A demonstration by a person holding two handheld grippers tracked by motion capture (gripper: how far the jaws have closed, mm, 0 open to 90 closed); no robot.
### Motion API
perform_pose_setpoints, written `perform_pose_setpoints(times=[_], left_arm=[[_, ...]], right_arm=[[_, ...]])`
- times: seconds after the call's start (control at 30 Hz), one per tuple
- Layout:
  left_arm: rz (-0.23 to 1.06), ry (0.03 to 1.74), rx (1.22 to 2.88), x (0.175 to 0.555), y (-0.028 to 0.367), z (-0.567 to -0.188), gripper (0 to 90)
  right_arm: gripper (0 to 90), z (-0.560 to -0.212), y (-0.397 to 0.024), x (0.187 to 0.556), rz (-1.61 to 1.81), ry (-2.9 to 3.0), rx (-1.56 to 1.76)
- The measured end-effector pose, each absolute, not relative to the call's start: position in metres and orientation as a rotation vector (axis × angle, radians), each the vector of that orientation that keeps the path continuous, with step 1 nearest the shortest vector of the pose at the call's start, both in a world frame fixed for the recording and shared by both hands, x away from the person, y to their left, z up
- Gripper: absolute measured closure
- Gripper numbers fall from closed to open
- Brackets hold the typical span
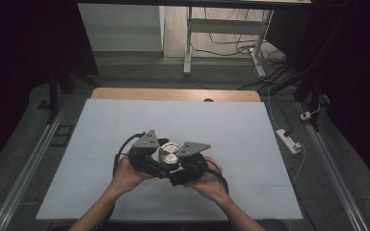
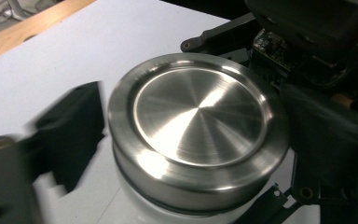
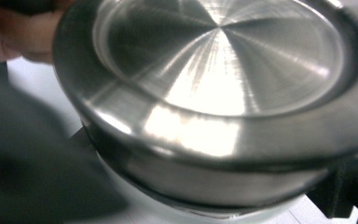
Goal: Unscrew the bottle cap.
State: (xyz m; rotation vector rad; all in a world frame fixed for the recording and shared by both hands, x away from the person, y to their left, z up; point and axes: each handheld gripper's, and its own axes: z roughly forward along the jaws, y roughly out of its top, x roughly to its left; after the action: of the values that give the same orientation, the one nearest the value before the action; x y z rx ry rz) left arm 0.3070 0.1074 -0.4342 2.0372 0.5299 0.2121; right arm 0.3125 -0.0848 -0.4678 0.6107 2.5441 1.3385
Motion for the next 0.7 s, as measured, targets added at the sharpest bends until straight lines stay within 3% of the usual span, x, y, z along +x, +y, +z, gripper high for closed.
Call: perform_pose_setpoints(times=[0.27, 0.47, 0.7], left_arm=[[0.127, 0.356, 2.092, 0.308, 0.126, -0.424, 3.2], [-0.009, 0.202, 2.126, 0.309, 0.131, -0.427, 6.2], [-0.047, 0.103, 2.15, 0.306, 0.127, -0.432, 14.4]], right_arm=[[15.1, -0.467, -0.088, 0.313, 1.393, 2.635, 0.468], [15.1, -0.466, -0.085, 0.307, 1.43, 2.72, 0.295], [15.1, -0.466, -0.081, 0.299, 1.414, 2.771, 0.155]])
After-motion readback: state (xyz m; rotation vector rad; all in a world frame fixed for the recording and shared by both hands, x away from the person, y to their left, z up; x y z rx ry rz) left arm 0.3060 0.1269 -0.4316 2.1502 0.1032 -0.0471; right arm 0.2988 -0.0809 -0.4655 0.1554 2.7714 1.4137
